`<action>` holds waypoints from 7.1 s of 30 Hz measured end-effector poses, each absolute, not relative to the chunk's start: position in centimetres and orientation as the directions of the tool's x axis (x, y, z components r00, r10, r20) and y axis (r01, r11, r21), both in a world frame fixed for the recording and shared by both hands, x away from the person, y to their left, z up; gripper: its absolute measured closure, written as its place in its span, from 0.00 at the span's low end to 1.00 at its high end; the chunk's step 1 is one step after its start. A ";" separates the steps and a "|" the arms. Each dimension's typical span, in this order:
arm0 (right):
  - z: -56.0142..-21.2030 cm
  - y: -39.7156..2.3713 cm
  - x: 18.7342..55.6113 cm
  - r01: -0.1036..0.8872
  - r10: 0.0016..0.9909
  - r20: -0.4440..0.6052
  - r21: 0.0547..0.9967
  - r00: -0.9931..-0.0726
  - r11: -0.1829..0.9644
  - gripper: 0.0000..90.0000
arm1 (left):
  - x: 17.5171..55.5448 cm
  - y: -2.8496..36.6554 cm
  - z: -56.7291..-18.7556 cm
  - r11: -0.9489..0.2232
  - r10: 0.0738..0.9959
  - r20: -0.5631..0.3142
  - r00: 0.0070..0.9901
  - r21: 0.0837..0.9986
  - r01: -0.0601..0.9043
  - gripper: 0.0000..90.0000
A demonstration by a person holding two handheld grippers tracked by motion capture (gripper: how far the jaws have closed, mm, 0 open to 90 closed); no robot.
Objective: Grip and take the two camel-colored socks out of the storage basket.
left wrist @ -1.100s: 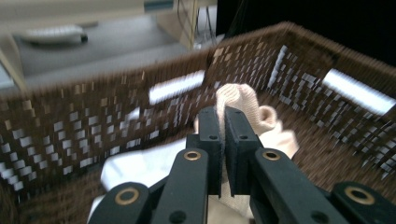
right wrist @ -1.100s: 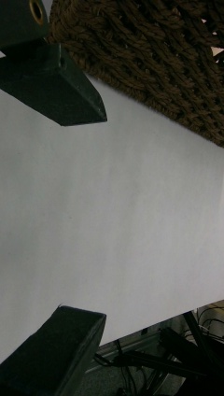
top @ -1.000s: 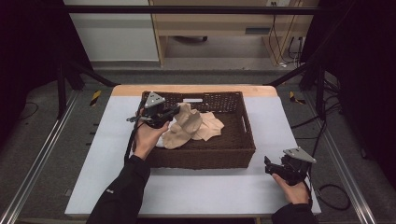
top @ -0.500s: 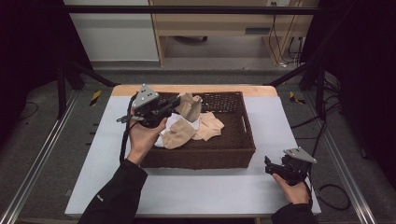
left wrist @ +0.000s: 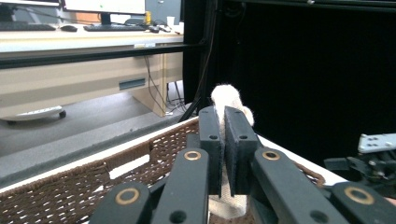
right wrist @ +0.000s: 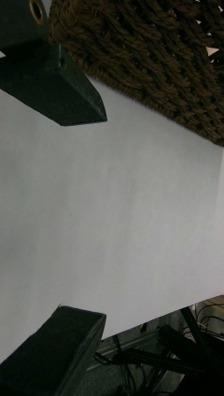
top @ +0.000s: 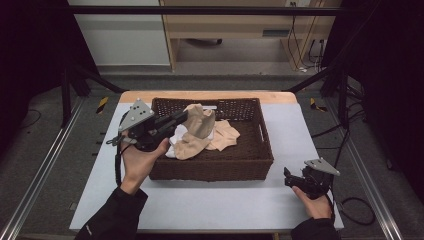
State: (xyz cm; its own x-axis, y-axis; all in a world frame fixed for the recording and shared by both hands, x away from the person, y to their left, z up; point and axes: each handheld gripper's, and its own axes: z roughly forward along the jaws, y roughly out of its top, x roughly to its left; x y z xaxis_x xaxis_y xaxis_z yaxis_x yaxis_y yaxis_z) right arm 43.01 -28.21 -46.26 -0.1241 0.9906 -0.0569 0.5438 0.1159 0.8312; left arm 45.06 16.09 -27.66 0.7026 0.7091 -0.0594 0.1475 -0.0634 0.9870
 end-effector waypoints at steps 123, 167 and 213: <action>-46.5 -28.1 42.9 0.545 0.990 -0.058 0.830 -0.131 0.120 0.06 | 44.9 18.5 -34.2 -0.167 0.780 -0.079 0.620 0.929 0.329 0.55; -46.5 -28.1 43.0 0.544 0.990 -0.048 0.831 -0.136 0.115 0.06 | 57.0 14.8 -38.3 -0.266 0.856 0.014 0.517 0.869 0.417 0.51; -46.6 -28.0 43.1 0.556 0.989 -0.050 0.822 -0.139 0.120 0.06 | 58.0 13.6 -42.7 -0.429 0.809 -0.014 0.587 0.669 0.607 0.79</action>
State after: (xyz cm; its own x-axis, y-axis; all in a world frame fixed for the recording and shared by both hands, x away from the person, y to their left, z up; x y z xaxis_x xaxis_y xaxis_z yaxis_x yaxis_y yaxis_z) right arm 43.15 -27.98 -46.64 -0.1391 0.9890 -0.0498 0.5564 0.1196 0.8222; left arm 58.04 13.62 -42.73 0.5871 0.8094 -0.0144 0.6075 -0.4287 0.6688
